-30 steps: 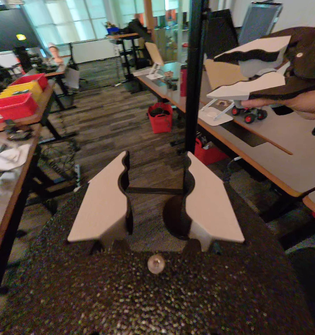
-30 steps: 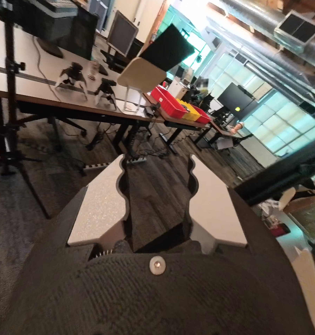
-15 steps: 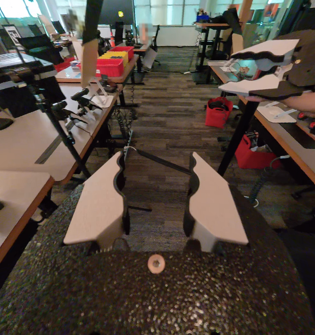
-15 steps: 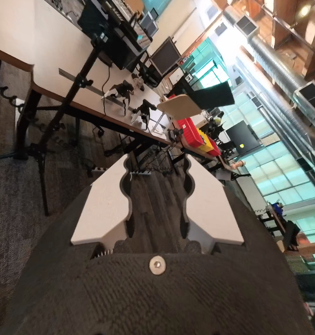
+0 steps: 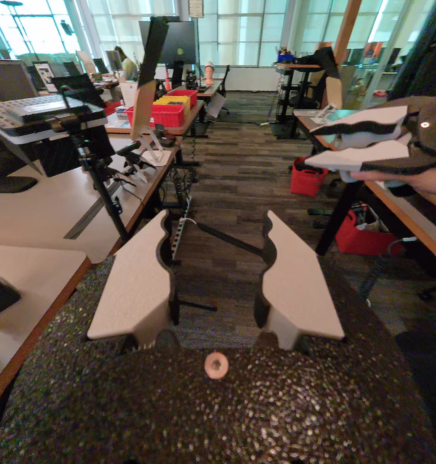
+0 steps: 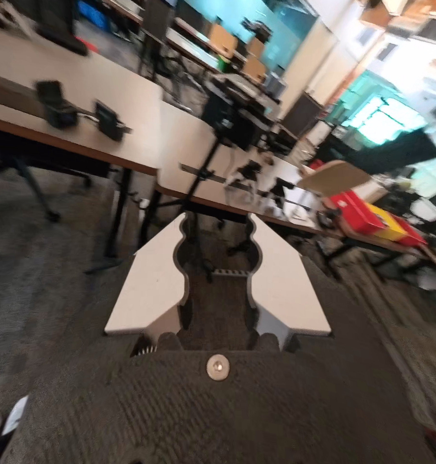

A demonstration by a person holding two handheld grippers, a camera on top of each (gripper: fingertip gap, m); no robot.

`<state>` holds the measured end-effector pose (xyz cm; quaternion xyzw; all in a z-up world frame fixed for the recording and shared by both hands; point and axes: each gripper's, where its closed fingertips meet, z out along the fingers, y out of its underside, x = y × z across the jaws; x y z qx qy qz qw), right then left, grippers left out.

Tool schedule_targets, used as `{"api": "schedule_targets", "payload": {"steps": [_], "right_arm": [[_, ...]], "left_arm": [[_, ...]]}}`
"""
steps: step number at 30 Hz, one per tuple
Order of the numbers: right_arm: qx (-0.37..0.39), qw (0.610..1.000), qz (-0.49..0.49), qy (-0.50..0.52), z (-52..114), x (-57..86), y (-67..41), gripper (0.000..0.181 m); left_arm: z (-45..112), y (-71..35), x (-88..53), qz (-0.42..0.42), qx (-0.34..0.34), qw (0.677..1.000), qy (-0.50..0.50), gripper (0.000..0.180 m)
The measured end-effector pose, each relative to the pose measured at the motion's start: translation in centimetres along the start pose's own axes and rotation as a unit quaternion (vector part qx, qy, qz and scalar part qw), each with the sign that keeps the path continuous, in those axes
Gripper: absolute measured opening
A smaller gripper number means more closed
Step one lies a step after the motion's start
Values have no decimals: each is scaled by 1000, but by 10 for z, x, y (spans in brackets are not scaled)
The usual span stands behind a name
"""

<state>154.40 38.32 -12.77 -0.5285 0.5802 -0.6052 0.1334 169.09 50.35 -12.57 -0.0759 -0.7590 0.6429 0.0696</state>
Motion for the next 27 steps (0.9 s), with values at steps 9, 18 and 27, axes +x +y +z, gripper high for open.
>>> {"api": "schedule_targets", "payload": {"steps": [9,18,27], "right_arm": [[81,963,-2,-257,81,-134,-49,0],[159,866,-62,-470,97,-304,-128,0],[217,755,-126,-606,25,-494,-213,16]], "left_arm": [[-71,42,-66,-57,-37,978,-197,37],[-270,83,-81,-107,-49,882,-457,0],[-490,128,-44,-161,-35,759,-630,13]]}}
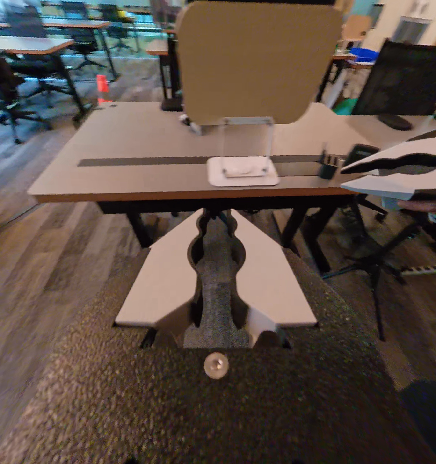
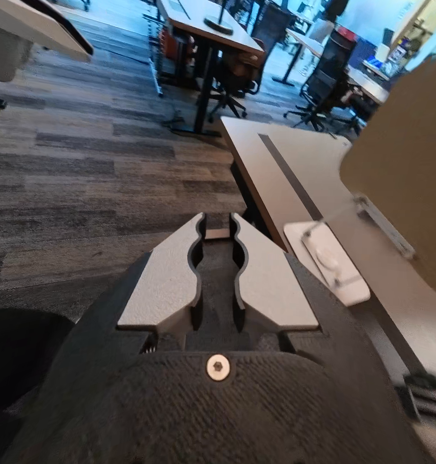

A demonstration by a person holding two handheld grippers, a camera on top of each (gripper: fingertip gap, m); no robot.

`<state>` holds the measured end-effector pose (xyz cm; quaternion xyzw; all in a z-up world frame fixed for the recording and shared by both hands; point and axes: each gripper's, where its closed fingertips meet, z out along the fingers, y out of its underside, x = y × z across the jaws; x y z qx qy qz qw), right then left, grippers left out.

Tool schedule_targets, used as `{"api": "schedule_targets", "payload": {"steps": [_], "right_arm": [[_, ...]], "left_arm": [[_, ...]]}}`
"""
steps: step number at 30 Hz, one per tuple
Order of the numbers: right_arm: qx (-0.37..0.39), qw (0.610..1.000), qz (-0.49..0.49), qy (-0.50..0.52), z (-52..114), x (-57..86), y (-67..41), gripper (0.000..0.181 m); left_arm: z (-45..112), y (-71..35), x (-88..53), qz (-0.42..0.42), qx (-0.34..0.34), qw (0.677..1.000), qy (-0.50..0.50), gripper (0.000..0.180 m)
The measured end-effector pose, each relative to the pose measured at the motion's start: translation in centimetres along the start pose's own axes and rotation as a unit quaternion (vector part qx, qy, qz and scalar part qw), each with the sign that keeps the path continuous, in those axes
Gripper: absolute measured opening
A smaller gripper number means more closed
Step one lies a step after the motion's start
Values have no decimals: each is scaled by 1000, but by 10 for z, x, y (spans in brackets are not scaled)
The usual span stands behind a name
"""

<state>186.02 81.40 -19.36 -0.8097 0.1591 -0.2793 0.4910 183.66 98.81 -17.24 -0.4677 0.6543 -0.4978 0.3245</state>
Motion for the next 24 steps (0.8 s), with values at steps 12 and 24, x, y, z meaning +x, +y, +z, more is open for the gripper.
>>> {"api": "schedule_targets", "payload": {"steps": [12,24], "right_arm": [[59,991,-1,-116,228,-91,-147,39],[118,945,-90,-292,396,-204,-233,107]], "left_arm": [[-83,-16,-237,-30,20,993,-114,34],[-159,21,-375,-88,20,953,-288,68]]}}
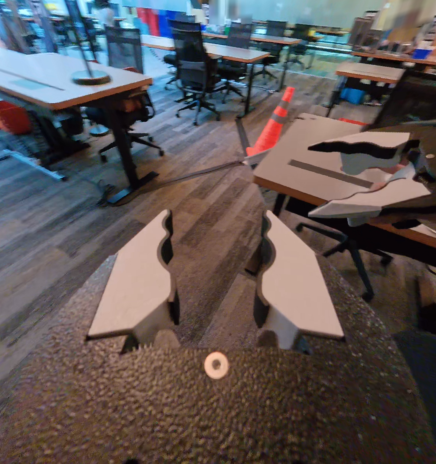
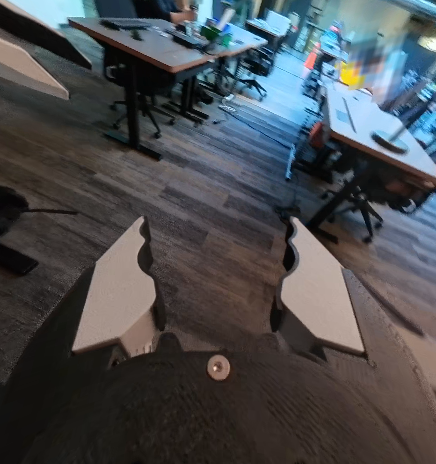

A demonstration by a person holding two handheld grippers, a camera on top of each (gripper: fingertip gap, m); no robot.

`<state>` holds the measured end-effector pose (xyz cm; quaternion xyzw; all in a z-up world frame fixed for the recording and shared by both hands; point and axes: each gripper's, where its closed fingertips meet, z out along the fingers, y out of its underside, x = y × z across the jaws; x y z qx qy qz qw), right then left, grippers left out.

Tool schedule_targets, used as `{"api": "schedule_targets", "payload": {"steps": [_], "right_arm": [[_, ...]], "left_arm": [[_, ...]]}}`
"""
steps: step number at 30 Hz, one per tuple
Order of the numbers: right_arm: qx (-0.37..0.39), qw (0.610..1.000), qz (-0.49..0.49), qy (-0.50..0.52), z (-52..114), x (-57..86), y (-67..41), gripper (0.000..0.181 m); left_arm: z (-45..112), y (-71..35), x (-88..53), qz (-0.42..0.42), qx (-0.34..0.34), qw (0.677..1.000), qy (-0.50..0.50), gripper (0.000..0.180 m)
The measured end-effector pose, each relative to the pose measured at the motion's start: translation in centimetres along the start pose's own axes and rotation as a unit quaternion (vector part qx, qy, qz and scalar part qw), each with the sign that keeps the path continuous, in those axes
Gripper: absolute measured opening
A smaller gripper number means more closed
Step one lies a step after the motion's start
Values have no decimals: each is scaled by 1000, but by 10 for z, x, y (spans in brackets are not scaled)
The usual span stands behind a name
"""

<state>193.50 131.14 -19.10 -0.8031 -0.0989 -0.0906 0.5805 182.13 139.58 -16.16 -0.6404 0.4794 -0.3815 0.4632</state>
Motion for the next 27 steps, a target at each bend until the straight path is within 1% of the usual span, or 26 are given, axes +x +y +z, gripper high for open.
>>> {"api": "schedule_targets", "payload": {"steps": [3,5,7,11,14,16,19,21,24,27], "right_arm": [[40,995,-38,-80,69,-11,-33,120],[63,985,-53,-150,112,-30,-61,130],[93,968,-85,-217,146,-55,-89,130],[158,914,-151,-343,192,-128,-131,131],[179,870,-175,-425,199,-192,-155,133],[203,843,-175,-467,192,-232,-174,134],[221,808,-164,-520,181,-289,-194,135],[219,786,-153,-557,174,-323,-201,135],[210,762,-138,-597,170,-362,-215,136],[202,748,-123,-620,178,-381,-232,135]], "left_arm": [[-23,-7,-55,-9,4,994,-111,79],[-52,-11,-85,-25,8,981,-194,87],[-89,-10,-106,-29,15,961,-275,93],[-179,9,-114,-47,6,899,-435,100],[-251,27,-94,-65,-3,839,-541,104],[-295,38,-76,-81,-4,794,-602,107],[-350,53,-49,-107,5,730,-674,113],[-376,60,-36,-120,15,698,-706,116],[-401,68,-33,-130,34,674,-726,118],[-415,74,-52,-138,57,669,-728,119]]}}
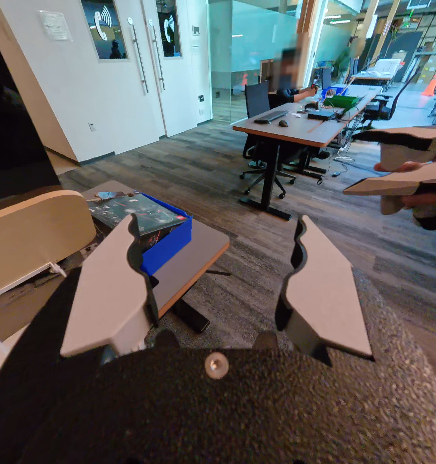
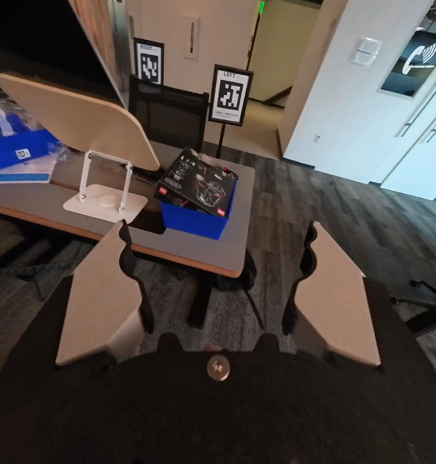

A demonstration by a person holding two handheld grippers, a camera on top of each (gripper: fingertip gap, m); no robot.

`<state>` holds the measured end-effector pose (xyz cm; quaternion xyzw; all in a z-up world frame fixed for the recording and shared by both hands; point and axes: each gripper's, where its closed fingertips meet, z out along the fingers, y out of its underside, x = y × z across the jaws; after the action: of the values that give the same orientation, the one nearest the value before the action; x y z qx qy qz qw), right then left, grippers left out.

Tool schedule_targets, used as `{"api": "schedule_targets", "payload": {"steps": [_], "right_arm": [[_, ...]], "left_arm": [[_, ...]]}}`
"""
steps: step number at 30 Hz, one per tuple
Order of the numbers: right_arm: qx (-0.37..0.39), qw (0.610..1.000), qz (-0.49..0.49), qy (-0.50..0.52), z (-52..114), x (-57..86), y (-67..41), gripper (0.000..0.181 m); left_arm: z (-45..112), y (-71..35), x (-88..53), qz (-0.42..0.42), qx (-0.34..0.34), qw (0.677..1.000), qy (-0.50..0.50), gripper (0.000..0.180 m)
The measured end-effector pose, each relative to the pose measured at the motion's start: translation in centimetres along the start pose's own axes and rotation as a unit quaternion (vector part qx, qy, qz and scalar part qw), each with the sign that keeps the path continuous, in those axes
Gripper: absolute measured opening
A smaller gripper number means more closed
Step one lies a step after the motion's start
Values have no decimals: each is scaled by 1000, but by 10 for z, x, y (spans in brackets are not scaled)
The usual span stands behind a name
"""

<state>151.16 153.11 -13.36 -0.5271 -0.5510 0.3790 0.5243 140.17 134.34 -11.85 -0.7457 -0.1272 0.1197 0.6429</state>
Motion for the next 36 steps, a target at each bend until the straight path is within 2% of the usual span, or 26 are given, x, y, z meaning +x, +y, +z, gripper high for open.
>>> {"api": "schedule_targets", "payload": {"steps": [9,14,18,24,30,34,36], "right_arm": [[-41,996,-31,67,17,117,26,129],[-62,993,-3,97,33,166,48,126],[-62,995,10,76,53,180,60,126],[-47,998,-27,20,82,203,68,123],[-25,993,-56,-100,115,213,75,121],[6,987,-56,-153,123,231,64,105],[11,985,-51,-162,126,242,59,102]], "left_arm": [[137,-31,20,1,61,993,106,117],[196,-40,48,29,56,983,172,107],[225,-39,66,39,39,979,199,104],[273,-25,80,19,14,984,178,98],[308,-32,90,10,-4,995,97,91],[324,-41,100,9,-6,999,41,83],[328,-45,107,7,-11,1000,26,81]]}}
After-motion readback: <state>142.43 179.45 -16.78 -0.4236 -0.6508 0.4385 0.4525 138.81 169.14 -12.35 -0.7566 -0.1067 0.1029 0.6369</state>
